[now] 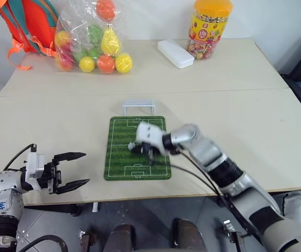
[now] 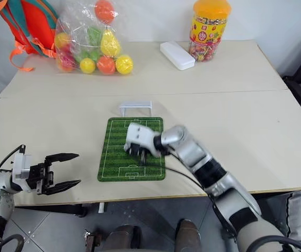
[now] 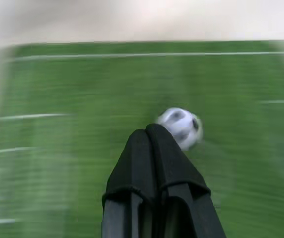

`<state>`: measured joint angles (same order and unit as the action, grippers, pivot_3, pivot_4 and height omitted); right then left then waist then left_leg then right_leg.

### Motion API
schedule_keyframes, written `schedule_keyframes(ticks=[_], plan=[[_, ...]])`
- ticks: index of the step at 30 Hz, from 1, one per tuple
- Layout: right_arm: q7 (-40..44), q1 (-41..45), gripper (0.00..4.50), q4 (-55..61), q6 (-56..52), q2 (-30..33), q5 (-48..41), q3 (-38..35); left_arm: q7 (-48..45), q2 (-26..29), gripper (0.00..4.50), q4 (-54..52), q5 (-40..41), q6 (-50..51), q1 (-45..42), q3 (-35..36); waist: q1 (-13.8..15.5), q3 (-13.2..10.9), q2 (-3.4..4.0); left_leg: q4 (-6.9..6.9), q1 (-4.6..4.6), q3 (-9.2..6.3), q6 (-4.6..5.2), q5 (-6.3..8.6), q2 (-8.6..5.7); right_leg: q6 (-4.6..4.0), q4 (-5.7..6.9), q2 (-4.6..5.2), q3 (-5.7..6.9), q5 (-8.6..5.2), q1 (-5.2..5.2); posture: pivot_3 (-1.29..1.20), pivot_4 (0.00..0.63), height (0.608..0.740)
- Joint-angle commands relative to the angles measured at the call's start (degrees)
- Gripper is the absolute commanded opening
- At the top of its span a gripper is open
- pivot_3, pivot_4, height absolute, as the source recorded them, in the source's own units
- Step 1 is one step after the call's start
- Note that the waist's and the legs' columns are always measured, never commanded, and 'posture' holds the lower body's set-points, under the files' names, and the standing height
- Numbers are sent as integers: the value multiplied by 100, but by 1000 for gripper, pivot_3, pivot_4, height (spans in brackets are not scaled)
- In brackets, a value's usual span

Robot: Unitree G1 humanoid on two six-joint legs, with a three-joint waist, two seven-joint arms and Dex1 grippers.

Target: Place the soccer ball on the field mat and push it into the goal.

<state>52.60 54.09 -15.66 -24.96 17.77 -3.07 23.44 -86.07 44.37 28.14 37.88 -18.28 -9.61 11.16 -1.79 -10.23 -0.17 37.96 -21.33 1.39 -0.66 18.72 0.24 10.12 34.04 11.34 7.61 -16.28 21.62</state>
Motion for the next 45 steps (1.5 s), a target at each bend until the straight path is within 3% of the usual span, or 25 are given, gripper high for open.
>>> schedule_keyframes(ticks=[1,12,16,20,25,33,37,45], plan=[[-47,183,12,193,-15,20,-158,-451,-641,64,4500,118,-10,-39,-188,160,4,0,0,-1,0,-1,-2,1,1,0,0,-1,4,0,0,0,150,740],[463,-456,12,1769,-813,429,-762,-724,-140,-98,4500,415,-1,-3,-700,489,-34,1,-1,-1,1,11,3,15,2,0,-7,-1,11,0,1,0,150,740],[927,-945,12,2102,-643,1062,-1137,-1159,212,-113,4500,416,26,184,-728,762,-4,-1,-4,0,1,12,5,16,4,0,-8,-1,11,0,1,0,150,740],[1439,-1468,12,1719,127,1761,-1172,-1484,679,-37,4500,580,-66,403,-786,1062,21,-2,-6,1,0,15,8,18,3,0,-13,0,10,0,-1,0,150,740],[1912,-1992,1611,774,1235,2047,-1609,-2335,1207,-9,4500,609,-155,567,-691,1403,-1,-5,-12,0,2,23,9,19,5,0,-18,0,9,0,-2,0,150,740],[2880,-2193,4309,-642,2078,2542,-1775,-2749,1997,42,4500,322,-175,788,-375,1907,4,-6,-13,5,10,33,8,19,12,1,-15,-1,3,0,-4,0,150,740],[3097,-2108,4466,-967,2145,2636,-1877,-2870,1918,182,4500,183,7,1281,-185,2119,5,-6,-13,8,9,34,8,19,14,1,-15,-1,2,1,-4,0,150,740],[3107,-2074,4466,-1407,2277,2818,-1713,-2883,1705,347,4500,658,-394,1066,58,2100,9,-6,-13,6,12,39,6,21,19,0,-16,-4,1,1,-4,0,150,740]])
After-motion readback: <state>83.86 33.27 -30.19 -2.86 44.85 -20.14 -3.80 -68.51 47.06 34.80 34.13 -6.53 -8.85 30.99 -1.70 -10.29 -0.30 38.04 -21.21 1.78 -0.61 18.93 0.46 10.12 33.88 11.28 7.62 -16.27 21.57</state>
